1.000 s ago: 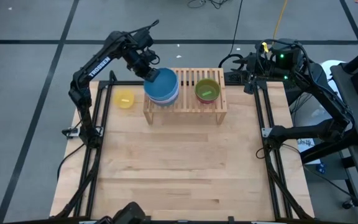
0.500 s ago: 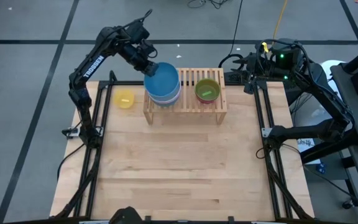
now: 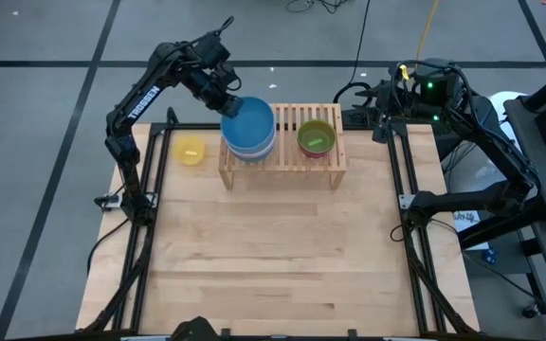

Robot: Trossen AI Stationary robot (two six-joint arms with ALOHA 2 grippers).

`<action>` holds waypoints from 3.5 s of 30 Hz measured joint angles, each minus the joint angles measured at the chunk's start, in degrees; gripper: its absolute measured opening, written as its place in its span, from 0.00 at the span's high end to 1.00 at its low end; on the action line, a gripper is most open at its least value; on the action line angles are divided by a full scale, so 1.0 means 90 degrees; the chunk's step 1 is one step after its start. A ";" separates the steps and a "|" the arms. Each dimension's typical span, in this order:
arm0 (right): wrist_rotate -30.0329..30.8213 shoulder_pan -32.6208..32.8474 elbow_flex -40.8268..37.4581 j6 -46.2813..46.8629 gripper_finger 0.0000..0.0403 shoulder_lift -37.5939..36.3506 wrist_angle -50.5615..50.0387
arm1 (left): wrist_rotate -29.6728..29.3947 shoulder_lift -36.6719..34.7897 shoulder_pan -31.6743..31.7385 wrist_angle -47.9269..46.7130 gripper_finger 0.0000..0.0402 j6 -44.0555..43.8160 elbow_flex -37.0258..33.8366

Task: Place and stack bowls onto a shelf
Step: Stack the blue bowl on top of the white bowl on the shelf

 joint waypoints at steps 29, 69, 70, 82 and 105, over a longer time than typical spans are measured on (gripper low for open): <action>0.0024 0.0001 -0.0001 -0.0262 0.70 -0.0147 -0.0001 | 0.0320 0.0007 0.0002 0.0000 0.88 -0.0741 -0.0546; 0.0024 -0.0001 0.0000 -0.0336 0.70 -0.0192 0.0000 | 0.0276 0.0007 -0.0002 0.0000 0.82 -0.0892 -0.0544; 0.0024 -0.0001 0.0000 -0.0338 0.70 -0.0192 0.0000 | 0.0281 0.0007 -0.0002 0.0000 0.82 -0.0892 -0.0544; 0.0024 0.0000 0.0000 -0.0339 0.70 -0.0192 0.0001 | 0.0376 -0.0005 0.0022 0.0001 0.82 -0.0773 -0.0083; 0.0024 0.0000 -0.0001 -0.0386 0.70 -0.0192 0.0001 | 0.0371 -0.0005 0.0022 0.0002 0.82 -0.1372 -0.0083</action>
